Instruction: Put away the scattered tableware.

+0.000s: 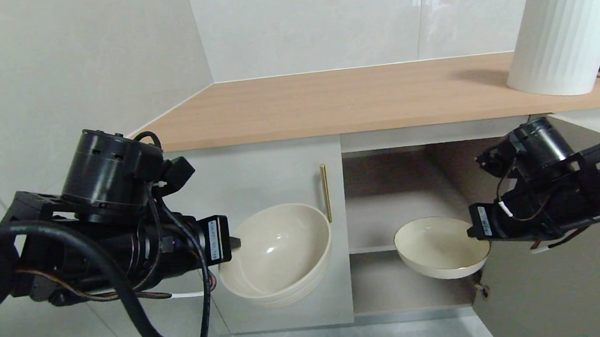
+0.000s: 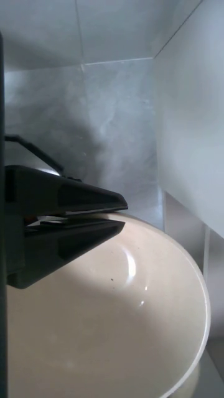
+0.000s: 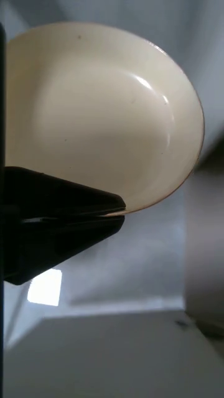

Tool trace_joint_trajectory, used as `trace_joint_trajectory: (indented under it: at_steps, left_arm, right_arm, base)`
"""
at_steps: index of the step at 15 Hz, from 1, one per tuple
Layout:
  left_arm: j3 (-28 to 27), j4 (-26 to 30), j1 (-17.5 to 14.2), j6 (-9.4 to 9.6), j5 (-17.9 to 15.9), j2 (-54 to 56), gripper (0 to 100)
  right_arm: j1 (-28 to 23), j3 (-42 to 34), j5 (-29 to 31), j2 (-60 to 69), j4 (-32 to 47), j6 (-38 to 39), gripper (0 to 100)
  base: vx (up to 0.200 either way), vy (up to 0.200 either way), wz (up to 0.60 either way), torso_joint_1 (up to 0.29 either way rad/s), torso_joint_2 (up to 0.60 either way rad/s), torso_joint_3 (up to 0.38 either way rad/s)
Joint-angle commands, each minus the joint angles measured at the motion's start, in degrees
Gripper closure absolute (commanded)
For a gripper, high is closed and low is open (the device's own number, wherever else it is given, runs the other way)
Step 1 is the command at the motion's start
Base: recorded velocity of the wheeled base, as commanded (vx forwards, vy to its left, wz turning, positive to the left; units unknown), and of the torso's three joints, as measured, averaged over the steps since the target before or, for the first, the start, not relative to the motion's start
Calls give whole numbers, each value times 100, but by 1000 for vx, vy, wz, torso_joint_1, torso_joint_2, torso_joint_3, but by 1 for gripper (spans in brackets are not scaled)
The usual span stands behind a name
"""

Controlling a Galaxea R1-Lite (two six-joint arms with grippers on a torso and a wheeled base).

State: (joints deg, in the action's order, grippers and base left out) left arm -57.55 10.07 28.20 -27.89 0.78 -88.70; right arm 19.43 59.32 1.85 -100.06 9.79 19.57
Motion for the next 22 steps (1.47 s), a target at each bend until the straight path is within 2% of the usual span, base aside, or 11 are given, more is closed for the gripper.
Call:
trace_joint_trajectory:
  at_steps: [1, 3, 4, 7, 13, 15, 19, 22]
  left_arm:
    - [-10, -14, 2, 12, 1, -7, 100]
    - [-10, -14, 2, 12, 1, -33, 100]
    - [-10, -14, 2, 12, 1, -51, 100]
    - [7, -14, 10, 12, 1, -156, 100]
    - [16, -58, 10, 3, 1, -209, 100]
    - [16, -67, 2, 3, 10, -236, 100]
    - [16, -67, 10, 3, 1, -376, 100]
    - [16, -84, 37, 3, 10, -403, 100]
  right_arm:
    - [-115, 159, 131, -919, -671, -67, 100]
    - [-150, 449, 289, -1683, -1357, -76, 100]
    - [-159, 581, 377, -1877, -1392, -76, 100]
    - [-379, 1741, 773, -3081, -1436, -67, 100]
    - [-519, 3209, 1265, -4434, -1462, -85, 100]
    - [-572, 3384, 1309, -4601, -1489, -120, 100]
    - [-660, 3393, 1537, -4847, -2183, -128, 100]
    - [-704, 3516, 1555, -5094, -2368, -225, 100]
  base:
    - [0, 0, 0, 0, 0, 0]
    - [0, 0, 0, 0, 0, 0]
    - [0, 0, 0, 0, 0, 0]
    - [0, 0, 0, 0, 0, 0]
    - [0, 0, 0, 0, 0, 0]
    - [0, 0, 0, 0, 0, 0]
    - [0, 0, 0, 0, 0, 0]
    - [0, 0, 0, 0, 0, 0]
